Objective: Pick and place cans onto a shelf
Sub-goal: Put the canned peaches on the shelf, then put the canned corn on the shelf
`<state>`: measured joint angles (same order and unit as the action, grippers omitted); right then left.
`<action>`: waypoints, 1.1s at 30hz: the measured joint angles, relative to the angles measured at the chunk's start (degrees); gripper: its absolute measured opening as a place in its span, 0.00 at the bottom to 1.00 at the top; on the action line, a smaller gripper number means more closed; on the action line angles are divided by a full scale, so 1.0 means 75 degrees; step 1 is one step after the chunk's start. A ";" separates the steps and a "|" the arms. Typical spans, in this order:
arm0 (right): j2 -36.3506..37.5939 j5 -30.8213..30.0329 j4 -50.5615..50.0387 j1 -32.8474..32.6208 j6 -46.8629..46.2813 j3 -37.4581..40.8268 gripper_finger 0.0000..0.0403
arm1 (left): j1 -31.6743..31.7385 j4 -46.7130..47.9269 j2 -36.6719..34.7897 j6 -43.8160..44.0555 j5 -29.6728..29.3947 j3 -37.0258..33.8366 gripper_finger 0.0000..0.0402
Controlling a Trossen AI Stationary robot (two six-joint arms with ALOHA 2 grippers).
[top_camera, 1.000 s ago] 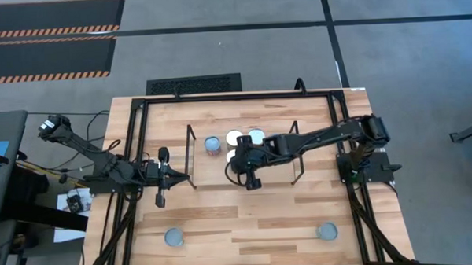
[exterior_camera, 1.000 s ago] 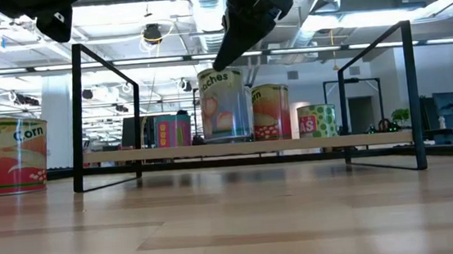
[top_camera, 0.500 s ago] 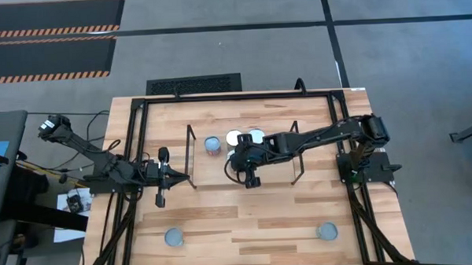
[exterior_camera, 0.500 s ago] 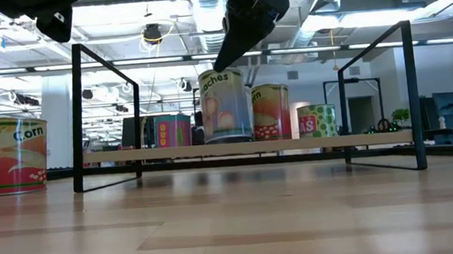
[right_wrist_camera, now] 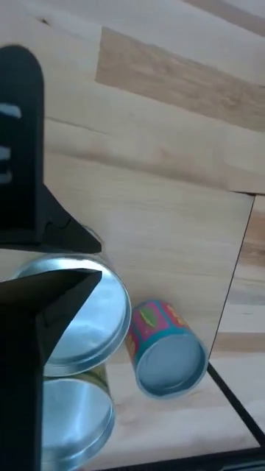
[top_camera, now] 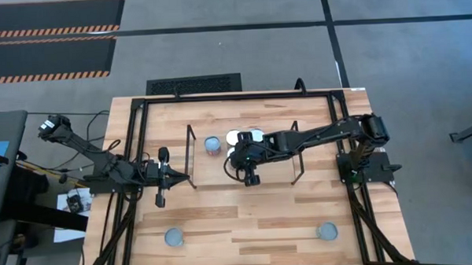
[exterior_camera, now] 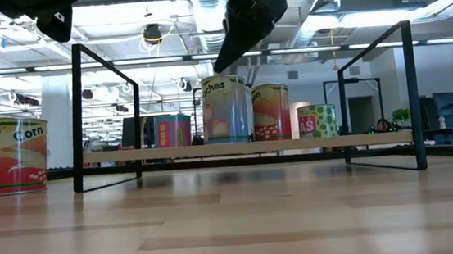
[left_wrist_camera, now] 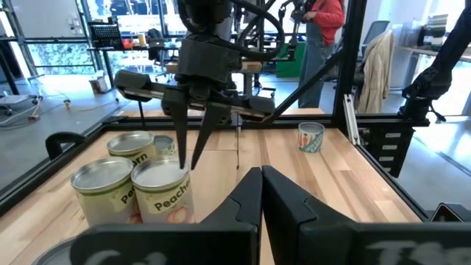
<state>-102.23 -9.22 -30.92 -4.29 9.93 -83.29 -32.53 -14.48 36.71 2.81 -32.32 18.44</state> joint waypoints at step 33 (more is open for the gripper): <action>0.3634 -0.2487 0.4203 -0.4018 0.0094 0.3635 0.01 | -0.0432 0.5152 0.0269 0.1461 0.0076 0.2290 0.00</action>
<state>-74.97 -27.88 0.60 -34.43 10.64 -56.03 -35.77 24.16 38.72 13.77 -31.74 35.61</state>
